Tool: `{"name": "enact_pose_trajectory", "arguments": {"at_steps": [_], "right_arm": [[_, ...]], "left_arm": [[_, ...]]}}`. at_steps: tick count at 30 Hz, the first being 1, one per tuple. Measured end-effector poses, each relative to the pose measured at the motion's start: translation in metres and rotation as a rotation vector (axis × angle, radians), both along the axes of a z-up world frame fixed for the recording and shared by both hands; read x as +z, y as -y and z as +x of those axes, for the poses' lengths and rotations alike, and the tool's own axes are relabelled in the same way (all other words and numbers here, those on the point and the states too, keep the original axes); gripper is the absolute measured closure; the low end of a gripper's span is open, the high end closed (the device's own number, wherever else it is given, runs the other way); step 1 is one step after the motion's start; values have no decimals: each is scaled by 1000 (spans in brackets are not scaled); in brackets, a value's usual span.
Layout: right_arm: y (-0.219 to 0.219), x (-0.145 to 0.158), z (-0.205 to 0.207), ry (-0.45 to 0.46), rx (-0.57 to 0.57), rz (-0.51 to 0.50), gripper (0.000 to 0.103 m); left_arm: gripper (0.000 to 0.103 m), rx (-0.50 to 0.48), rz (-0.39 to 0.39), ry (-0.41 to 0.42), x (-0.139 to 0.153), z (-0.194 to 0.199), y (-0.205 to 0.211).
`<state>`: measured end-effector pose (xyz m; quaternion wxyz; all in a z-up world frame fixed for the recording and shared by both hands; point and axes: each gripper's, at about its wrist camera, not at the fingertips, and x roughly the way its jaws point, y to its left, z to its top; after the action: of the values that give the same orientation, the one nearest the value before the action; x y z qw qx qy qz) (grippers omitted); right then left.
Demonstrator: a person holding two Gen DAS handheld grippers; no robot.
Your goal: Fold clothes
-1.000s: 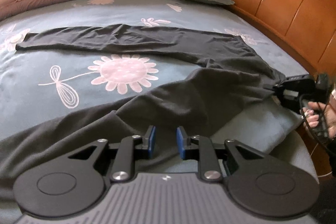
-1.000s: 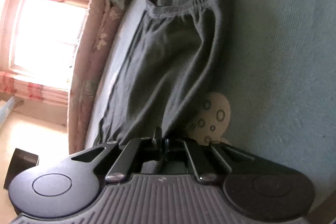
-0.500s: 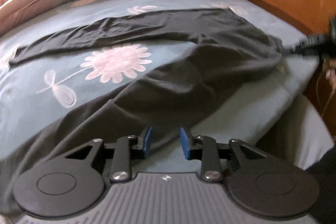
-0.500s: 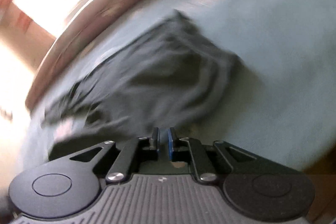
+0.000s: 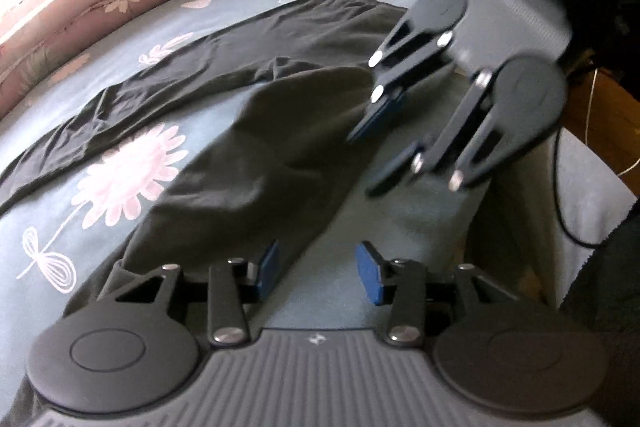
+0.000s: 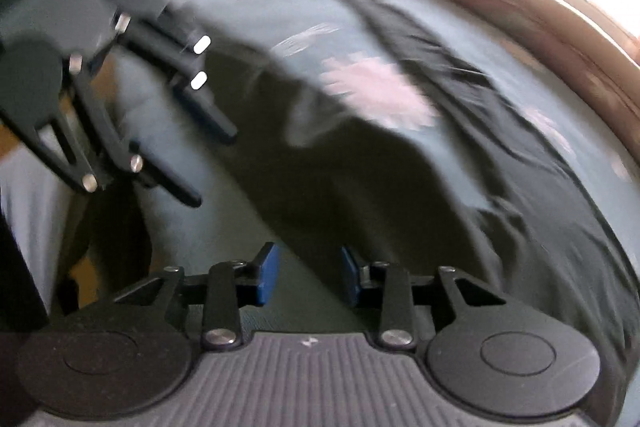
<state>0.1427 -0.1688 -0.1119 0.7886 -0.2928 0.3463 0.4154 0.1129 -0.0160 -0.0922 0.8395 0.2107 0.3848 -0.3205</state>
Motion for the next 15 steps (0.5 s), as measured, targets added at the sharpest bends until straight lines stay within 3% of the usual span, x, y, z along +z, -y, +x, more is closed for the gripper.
{"name": "enact_pose_trajectory", "arguments": {"at_steps": [6, 7, 8, 9, 10, 15], "right_arm": [[-12, -7, 14, 36, 122, -91, 58], [-11, -7, 19, 21, 123, -91, 62], [-11, -6, 22, 7, 120, -91, 76], [-11, -5, 25, -3, 114, -92, 79], [-11, -5, 27, -12, 109, -94, 94], [-4, 11, 37, -105, 61, -15, 98]], "left_arm": [[55, 29, -35, -8, -3, 6, -9], [55, 33, -35, -5, -4, 8, -8], [55, 38, -34, -2, -5, 10, -8], [55, 42, -33, 0, -6, 13, -7], [55, 37, -29, 14, -7, 14, -5], [55, -30, 38, 110, -14, 13, 14]]}}
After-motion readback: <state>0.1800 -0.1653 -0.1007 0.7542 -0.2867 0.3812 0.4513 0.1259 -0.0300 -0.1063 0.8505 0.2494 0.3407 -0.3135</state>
